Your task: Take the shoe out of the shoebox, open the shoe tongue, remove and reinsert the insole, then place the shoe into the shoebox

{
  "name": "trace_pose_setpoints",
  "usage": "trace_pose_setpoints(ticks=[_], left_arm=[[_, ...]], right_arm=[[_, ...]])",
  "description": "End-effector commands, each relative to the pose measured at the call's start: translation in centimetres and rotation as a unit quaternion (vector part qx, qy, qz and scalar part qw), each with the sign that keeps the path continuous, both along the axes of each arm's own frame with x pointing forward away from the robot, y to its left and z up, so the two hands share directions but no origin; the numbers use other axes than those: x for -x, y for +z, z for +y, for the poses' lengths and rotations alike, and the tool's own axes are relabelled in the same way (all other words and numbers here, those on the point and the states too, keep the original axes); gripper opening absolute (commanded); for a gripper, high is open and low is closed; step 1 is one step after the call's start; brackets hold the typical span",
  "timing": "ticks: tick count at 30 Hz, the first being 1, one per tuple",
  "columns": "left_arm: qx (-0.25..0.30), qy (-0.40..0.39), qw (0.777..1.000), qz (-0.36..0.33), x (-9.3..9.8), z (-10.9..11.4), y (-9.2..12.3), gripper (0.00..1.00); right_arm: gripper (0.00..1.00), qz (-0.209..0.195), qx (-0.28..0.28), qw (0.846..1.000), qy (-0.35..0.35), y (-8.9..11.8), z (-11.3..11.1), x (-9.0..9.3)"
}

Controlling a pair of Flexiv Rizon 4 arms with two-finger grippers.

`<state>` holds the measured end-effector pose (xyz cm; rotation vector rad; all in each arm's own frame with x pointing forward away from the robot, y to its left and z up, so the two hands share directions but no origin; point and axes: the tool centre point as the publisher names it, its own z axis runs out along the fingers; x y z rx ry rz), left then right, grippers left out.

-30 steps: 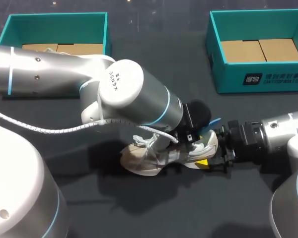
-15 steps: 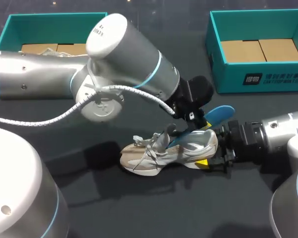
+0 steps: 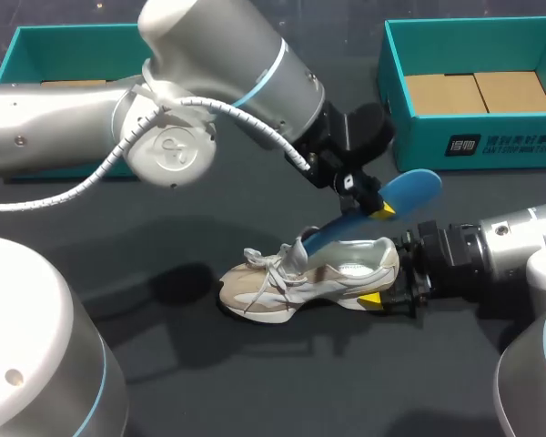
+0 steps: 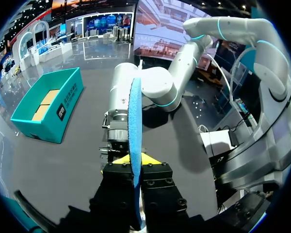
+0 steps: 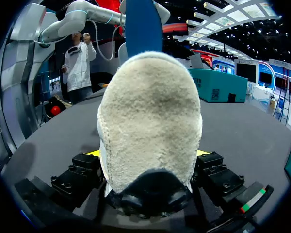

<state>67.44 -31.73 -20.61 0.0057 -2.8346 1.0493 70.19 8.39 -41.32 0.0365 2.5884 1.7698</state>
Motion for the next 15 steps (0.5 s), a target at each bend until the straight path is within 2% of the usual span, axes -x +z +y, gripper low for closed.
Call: trace_pose_setpoints(ticks=[1,6,15], left_arm=[[0.001,0.0,1.0,0.0,0.1,0.4,0.1,0.0],[0.001,0.0,1.0,0.0,0.1,0.4,0.1,0.0],[0.152,0.022,0.987,0.04,2.8,3.9,5.9,0.0]], right_arm=[[0.0,0.001,0.002,1.0,0.0,0.0,0.0,0.1],[0.0,0.001,0.002,1.0,0.0,0.0,0.0,0.1],[0.0,0.001,0.002,1.0,0.0,0.0,0.0,0.1]])
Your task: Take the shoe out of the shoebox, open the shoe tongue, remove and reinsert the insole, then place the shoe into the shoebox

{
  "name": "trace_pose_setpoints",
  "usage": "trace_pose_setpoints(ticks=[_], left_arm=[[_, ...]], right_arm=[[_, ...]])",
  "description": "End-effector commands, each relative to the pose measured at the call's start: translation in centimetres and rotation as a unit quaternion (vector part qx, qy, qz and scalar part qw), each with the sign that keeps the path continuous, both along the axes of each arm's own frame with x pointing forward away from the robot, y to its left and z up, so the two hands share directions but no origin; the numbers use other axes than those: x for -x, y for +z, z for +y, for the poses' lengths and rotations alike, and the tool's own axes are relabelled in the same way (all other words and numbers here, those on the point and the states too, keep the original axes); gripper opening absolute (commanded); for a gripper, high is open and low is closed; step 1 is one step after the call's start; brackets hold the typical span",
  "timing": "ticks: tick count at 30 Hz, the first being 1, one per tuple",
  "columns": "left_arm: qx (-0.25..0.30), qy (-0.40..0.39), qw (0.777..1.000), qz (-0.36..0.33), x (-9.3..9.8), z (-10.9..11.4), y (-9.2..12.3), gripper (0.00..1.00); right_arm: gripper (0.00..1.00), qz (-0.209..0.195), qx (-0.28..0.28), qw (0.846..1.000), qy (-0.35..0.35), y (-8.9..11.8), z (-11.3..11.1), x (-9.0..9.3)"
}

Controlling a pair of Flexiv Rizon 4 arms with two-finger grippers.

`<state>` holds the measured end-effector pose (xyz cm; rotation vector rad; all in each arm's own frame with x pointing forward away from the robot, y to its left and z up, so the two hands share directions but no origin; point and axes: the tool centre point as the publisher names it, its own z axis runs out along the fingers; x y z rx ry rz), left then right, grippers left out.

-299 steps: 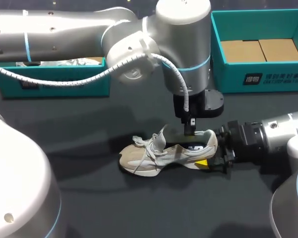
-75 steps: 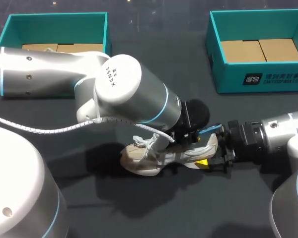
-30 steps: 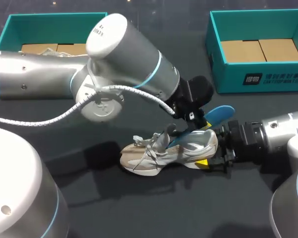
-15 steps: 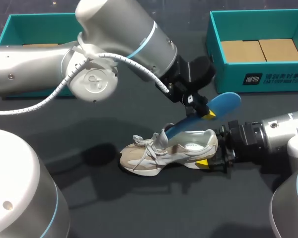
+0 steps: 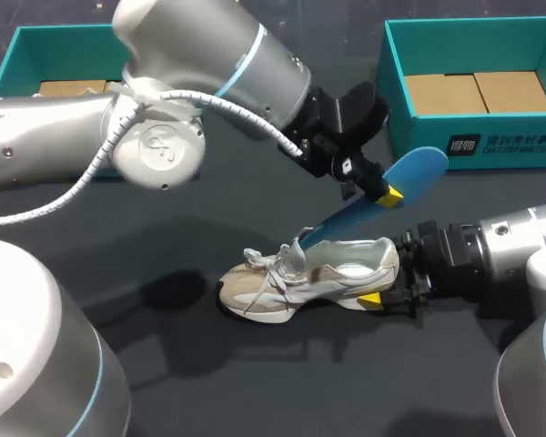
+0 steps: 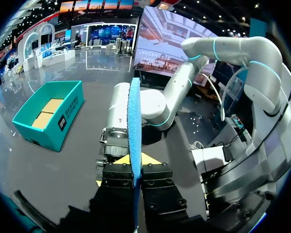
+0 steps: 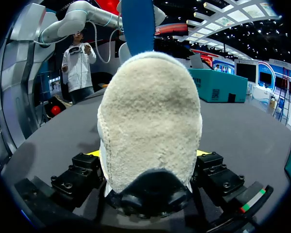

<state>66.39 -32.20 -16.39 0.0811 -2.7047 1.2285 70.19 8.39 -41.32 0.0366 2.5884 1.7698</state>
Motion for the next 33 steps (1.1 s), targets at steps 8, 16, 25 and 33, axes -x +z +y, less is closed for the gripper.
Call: trace_pose_setpoints(ticks=[8,16,25,33], left_arm=[[0.121,0.006,0.992,0.044,3.0,5.5,3.8,0.0],[0.121,0.006,0.992,0.044,3.0,5.5,3.8,0.0],[0.186,0.026,0.979,0.083,4.6,5.4,6.5,0.0],[0.22,0.092,0.964,0.119,7.6,5.8,8.4,0.0]], right_arm=[[0.0,0.001,0.002,1.0,0.0,0.0,0.0,0.1],[0.0,0.001,0.002,1.0,0.0,0.0,0.0,0.1],[0.0,0.001,0.002,1.0,0.0,0.0,0.0,0.1],[0.0,0.001,0.002,1.0,0.0,0.0,0.0,0.1]])
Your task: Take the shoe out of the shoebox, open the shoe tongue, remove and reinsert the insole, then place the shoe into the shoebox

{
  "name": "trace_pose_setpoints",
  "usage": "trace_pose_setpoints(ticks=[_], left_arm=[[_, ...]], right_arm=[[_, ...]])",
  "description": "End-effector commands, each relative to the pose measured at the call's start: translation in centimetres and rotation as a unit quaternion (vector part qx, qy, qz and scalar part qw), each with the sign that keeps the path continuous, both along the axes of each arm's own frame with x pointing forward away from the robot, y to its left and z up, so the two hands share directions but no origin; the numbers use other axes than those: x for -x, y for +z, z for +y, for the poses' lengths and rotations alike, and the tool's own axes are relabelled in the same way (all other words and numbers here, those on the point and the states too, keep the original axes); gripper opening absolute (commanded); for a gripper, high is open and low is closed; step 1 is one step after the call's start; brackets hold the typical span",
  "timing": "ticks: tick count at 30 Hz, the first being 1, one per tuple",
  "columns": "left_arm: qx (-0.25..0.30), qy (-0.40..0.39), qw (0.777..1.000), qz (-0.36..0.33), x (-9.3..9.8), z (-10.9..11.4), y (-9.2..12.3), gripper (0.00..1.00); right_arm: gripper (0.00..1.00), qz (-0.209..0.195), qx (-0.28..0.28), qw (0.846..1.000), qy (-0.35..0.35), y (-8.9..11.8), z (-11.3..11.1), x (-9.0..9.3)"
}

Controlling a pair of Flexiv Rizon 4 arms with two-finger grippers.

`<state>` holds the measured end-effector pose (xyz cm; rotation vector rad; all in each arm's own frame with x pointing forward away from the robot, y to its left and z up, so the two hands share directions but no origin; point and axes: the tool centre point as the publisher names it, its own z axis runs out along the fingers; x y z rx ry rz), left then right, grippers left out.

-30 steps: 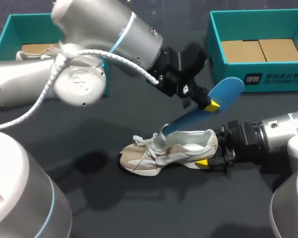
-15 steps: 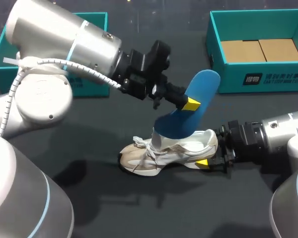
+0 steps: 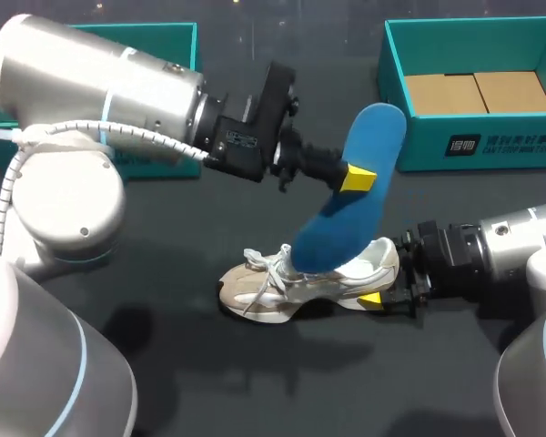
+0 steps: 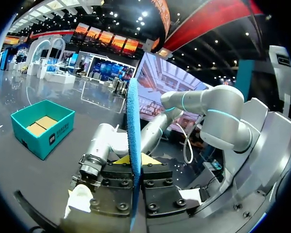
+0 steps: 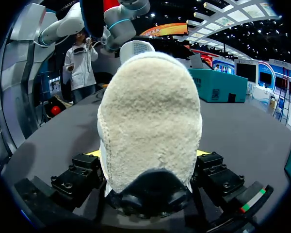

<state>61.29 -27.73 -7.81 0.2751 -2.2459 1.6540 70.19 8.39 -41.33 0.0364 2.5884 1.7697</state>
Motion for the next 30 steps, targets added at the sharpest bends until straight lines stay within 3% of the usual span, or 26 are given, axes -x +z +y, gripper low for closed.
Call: trace_pose_setpoints(ticks=[1,13,16,23,30], left_arm=[[0.018,0.045,0.999,0.018,2.5,1.4,-0.2,0.0],[0.024,0.052,0.998,0.027,2.7,1.5,-0.5,0.0],[0.038,0.061,0.996,0.056,3.4,1.8,-0.6,0.0],[0.037,0.08,0.995,0.048,5.3,3.5,-0.1,0.0],[0.046,0.086,0.993,0.064,5.0,4.6,-0.7,0.0]], right_arm=[[0.0,0.001,0.002,1.0,0.0,0.1,0.0,0.1],[0.0,0.001,0.002,1.0,0.0,0.1,0.0,0.1],[0.0,0.001,0.002,1.0,0.0,0.1,0.0,0.1],[0.0,0.001,0.002,1.0,0.0,0.1,0.0,0.1],[0.0,0.001,0.002,1.0,0.0,0.1,0.0,0.1]])
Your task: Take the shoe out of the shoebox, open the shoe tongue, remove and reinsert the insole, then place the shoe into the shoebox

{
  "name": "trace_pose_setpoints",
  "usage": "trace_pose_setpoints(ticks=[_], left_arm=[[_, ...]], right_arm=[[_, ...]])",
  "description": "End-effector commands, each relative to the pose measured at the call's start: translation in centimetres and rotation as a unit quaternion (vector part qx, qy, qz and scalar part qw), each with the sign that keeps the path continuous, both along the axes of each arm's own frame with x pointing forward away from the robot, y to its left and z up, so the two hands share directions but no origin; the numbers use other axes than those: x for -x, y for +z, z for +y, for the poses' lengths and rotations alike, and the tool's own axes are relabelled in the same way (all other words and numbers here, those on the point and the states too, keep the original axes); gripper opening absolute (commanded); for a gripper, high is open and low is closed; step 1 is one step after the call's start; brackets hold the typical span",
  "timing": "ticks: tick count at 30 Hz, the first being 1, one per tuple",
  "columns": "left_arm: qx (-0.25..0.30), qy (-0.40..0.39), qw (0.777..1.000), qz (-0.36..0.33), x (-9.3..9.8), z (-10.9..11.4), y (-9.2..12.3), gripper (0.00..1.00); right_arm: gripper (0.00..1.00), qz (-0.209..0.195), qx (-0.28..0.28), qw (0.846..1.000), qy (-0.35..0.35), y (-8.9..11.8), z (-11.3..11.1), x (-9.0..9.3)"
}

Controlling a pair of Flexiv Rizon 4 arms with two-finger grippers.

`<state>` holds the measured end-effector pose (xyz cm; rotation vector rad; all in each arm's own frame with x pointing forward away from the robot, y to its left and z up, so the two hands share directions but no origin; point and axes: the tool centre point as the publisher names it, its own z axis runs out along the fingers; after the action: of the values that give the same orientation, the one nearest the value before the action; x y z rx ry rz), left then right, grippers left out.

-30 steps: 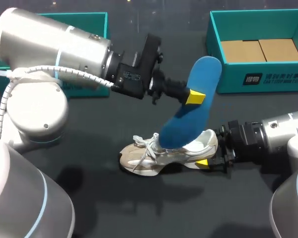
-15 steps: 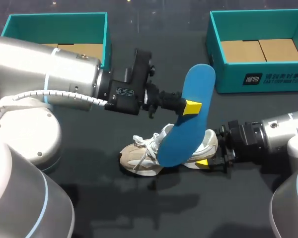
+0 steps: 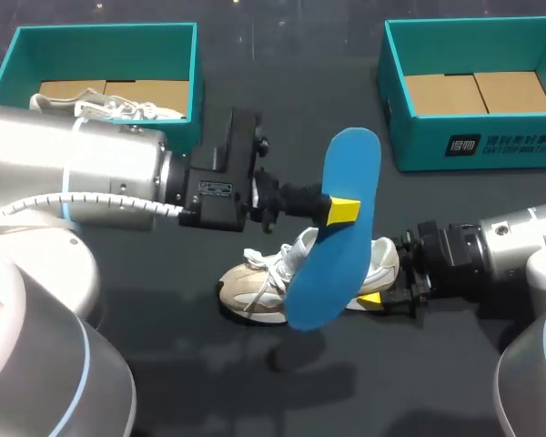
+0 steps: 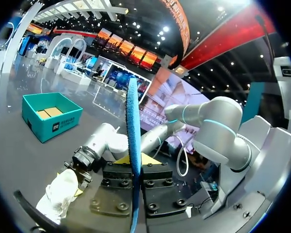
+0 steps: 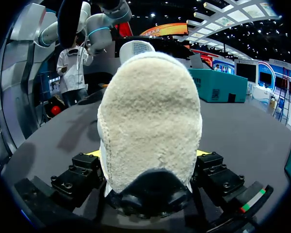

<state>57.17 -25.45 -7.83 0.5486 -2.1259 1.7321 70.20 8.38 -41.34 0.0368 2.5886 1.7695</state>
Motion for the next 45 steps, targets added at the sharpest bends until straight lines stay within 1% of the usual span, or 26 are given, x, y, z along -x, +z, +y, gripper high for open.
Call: trace_pose_setpoints(ticks=[1,5,11,18,25,35,37,38,39,40,45], left_arm=[[0.019,-0.003,1.0,0.004,0.8,2.4,-0.8,0.0],[0.025,-0.005,1.0,0.013,0.1,2.6,-1.2,0.0],[0.048,-0.01,0.998,0.036,-0.4,2.7,-1.7,0.0],[0.059,-0.005,0.997,0.04,0.6,3.1,-1.7,0.0],[0.07,0.002,0.997,0.039,0.7,3.7,-1.3,0.0],[0.07,0.002,0.997,0.039,0.7,3.7,-1.3,0.0],[0.07,0.002,0.997,0.039,0.7,3.7,-1.3,0.0],[0.07,0.002,0.997,0.039,0.7,3.7,-1.3,0.0],[0.07,0.002,0.997,0.039,0.7,3.7,-1.3,0.0],[0.07,0.002,0.997,0.039,0.7,3.7,-1.3,0.0],[0.07,0.002,0.997,0.039,0.7,3.7,-1.3,0.0]], right_arm=[[0.0,0.001,0.002,1.0,0.0,0.1,0.0,0.1],[0.0,0.001,0.002,1.0,0.0,0.1,0.0,0.1],[0.0,0.001,0.002,1.0,0.0,0.1,0.0,0.1],[0.0,0.001,0.002,1.0,0.0,0.1,0.0,0.1],[0.0,0.001,0.002,1.0,0.0,0.1,0.0,0.1],[0.0,0.001,0.002,1.0,0.0,0.1,0.0,0.1],[0.0,0.001,0.01,1.0,-0.005,0.2,-0.3,0.1],[0.14,0.004,0.015,1.0,-0.009,0.2,-0.4,0.1],[0.45,0.006,0.019,1.0,-0.01,0.1,-0.4,0.1],[1.0,0.009,0.025,1.0,-0.011,0.1,-0.5,0.1],[1.0,0.015,0.046,0.999,-0.018,0.1,-1.3,0.5]])
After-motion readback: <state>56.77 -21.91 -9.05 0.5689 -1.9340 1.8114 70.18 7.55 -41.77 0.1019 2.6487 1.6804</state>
